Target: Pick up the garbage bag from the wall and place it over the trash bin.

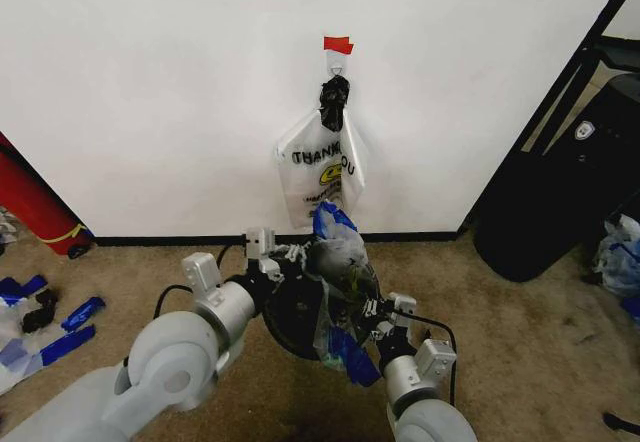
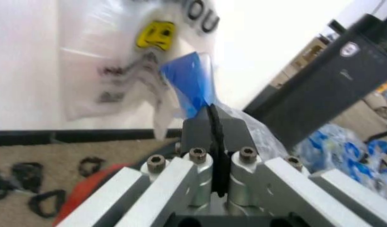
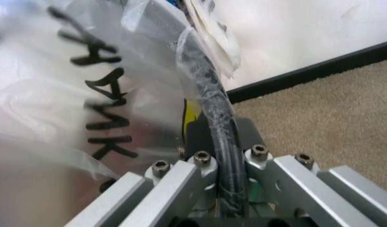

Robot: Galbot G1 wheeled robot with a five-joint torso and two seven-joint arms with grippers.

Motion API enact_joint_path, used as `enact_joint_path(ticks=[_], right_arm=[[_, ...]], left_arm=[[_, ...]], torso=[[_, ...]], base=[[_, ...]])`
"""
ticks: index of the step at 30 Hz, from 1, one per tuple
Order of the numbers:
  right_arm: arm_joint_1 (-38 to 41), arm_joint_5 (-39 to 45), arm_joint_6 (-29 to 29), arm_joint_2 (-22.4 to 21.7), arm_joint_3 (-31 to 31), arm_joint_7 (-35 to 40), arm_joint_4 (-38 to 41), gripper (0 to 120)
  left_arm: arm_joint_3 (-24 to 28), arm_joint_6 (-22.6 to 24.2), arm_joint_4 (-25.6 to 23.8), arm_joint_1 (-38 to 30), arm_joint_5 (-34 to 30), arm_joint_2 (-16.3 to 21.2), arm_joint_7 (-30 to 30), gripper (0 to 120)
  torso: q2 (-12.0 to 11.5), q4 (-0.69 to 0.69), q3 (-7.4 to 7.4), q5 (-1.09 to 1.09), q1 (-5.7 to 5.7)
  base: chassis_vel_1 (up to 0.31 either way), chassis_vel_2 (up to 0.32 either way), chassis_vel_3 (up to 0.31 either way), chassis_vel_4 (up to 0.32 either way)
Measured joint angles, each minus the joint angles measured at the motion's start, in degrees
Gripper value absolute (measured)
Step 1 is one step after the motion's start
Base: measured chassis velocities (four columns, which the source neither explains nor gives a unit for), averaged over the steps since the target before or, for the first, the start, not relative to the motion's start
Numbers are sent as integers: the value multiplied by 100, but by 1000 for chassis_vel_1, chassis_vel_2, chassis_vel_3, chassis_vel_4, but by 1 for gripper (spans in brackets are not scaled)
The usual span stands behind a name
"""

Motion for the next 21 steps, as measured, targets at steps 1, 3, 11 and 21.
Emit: enact_joint_path(ticks=[1, 3, 11, 21], right_arm=[[-1, 20, 2, -14, 7, -2, 12, 0], [-2, 40, 2, -23, 11, -3, 20, 0], [-32, 260, 18, -117, 109, -25, 104, 0], [-67, 494, 68, -195, 282, -54, 165, 0]], left_arm=[[-69, 0, 15, 9, -8, 52, -13, 0], [-102, 0, 26, 16, -11, 87, -16, 0], [-304, 2, 315, 99, -12, 389, -30, 0], [-421, -2, 625, 181, -9, 606, 40, 0]], torso=[[0, 0, 0, 0, 0], [0, 0, 0, 0, 0], [0, 0, 0, 0, 0], [0, 0, 0, 0, 0]], base=[[0, 0, 0, 0], [0, 0, 0, 0], [0, 0, 0, 0], [0, 0, 0, 0]])
